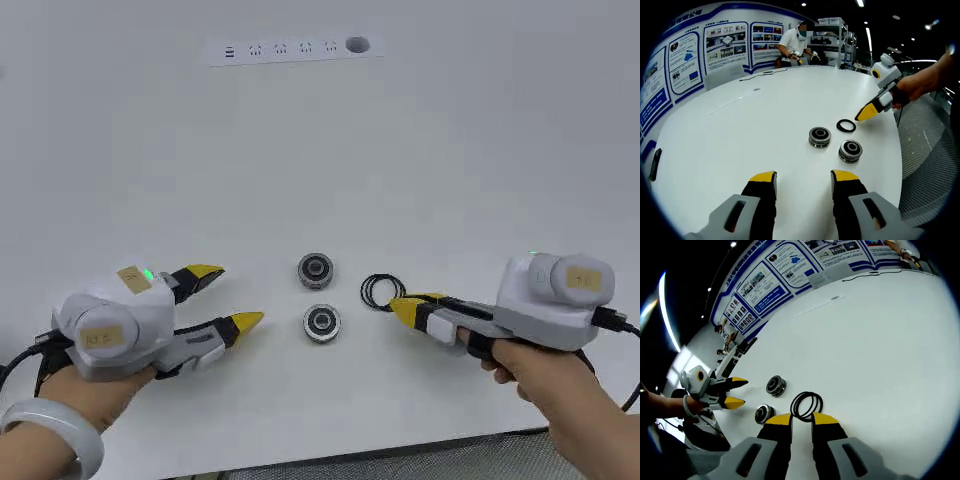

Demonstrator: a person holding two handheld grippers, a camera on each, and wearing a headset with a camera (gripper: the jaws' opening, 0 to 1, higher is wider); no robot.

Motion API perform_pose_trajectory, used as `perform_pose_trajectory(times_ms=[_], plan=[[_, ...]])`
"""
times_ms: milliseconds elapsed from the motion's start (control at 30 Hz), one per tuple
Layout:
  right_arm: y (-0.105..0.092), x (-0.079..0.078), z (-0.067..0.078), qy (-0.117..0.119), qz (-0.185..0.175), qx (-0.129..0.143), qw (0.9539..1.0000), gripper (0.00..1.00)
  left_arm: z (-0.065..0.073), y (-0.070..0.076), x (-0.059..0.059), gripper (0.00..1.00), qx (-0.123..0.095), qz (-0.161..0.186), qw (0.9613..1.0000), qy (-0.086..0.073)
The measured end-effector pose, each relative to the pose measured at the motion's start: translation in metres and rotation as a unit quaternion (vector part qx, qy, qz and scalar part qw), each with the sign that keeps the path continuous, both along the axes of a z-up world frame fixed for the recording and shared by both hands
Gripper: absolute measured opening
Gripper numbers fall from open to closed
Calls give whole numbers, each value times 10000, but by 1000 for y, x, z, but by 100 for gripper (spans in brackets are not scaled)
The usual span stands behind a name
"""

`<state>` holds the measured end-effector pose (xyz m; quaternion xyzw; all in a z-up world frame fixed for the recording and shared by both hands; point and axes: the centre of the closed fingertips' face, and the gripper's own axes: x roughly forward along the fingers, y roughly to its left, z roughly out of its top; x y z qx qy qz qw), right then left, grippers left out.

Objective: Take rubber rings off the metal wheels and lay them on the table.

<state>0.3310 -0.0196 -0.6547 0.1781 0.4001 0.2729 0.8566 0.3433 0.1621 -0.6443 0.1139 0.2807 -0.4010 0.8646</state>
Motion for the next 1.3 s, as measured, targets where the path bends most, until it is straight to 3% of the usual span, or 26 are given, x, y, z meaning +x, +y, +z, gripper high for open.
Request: perform_pose_trajectory(times_ms=[167,400,533,767,933,1067,1300], plan=[[0,-3,6,-155,144,-86,9997,20,5,0,-9,46,-106,-53,9999,-34],[2,-12,11,-479,612,-521,9956,36,13,0,-21,47,-215,-86,9997,-52],[3,-19,12,-697,976,-824,9894,43,17,3,-26,48,-260,-67,9996,-61],[7,-31,19,-1008,1302,-1051,9807,55,23,11,-37,50,-315,-37,9994,-101],[9,-41,20,-1094,1540,-1136,9754,63,26,14,-47,52,-337,23,9994,-117],[10,-47,23,-1328,1706,-1347,9670,68,28,17,-56,53,-379,90,9992,-104],[10,-54,28,-1504,1717,-1404,9634,79,30,19,-70,55,-439,142,9989,-40]])
